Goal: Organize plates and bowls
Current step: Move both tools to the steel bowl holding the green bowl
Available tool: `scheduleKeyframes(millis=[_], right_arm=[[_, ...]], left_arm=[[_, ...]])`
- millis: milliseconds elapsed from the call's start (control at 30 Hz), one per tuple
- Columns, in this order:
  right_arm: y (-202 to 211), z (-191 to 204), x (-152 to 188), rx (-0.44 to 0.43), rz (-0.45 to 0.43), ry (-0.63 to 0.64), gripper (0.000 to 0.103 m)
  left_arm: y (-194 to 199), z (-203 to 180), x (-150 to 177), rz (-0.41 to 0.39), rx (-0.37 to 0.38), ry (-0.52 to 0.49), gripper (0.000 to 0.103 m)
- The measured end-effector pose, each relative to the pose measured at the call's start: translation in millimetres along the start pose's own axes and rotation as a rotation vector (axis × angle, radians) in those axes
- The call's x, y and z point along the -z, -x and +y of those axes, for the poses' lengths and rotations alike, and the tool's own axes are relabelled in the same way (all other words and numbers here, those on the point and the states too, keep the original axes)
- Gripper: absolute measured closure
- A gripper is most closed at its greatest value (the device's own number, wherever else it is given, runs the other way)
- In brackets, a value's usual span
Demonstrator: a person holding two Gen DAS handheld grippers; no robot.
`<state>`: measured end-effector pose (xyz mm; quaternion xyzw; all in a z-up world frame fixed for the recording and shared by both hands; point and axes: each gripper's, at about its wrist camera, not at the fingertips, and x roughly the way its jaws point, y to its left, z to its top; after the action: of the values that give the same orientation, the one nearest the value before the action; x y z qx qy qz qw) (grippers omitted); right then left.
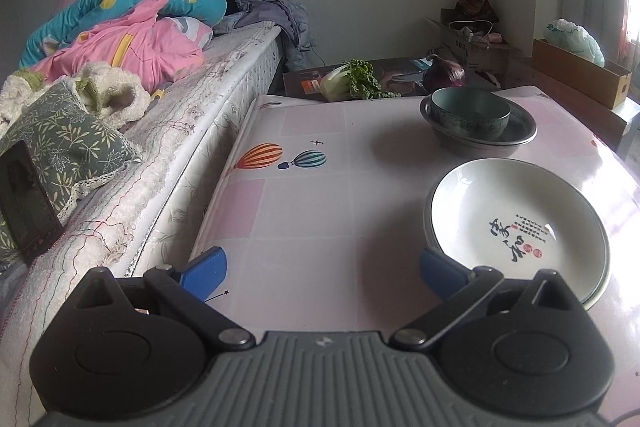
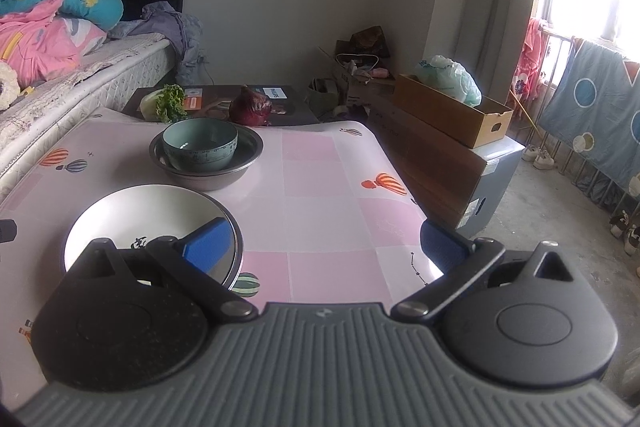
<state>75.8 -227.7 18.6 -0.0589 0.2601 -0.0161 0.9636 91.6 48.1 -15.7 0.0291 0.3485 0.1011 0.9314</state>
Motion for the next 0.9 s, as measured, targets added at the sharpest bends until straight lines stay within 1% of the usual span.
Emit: scheduleKeyframes(millis=[267, 433, 567, 733, 900], right_arm=[[3, 1, 1, -0.04, -0.018, 0.016, 0.001], [3, -8, -2, -0.084, -0.033, -0.041, 0.001], [0, -14, -8, -0.103, -0.047, -0.071, 0.001], [-11, -22, -22, -0.143, -0.059, -0.106, 0.001], [-39, -37, -37, -0.221, -0.055, -0.19, 0.001]], left_arm=[[-2, 12, -4, 0.005, 0.057, 0.059, 0.0], [-5, 21, -9, -0.002, 0.104, 0.094, 0.0], [-8, 29, -15, -0.019, 0.131, 0.138, 0.0], [-18, 36, -32, -0.033, 0.171, 0.196, 0.0], [-36, 41, -51, -0.041, 0.243, 0.247, 0.0]])
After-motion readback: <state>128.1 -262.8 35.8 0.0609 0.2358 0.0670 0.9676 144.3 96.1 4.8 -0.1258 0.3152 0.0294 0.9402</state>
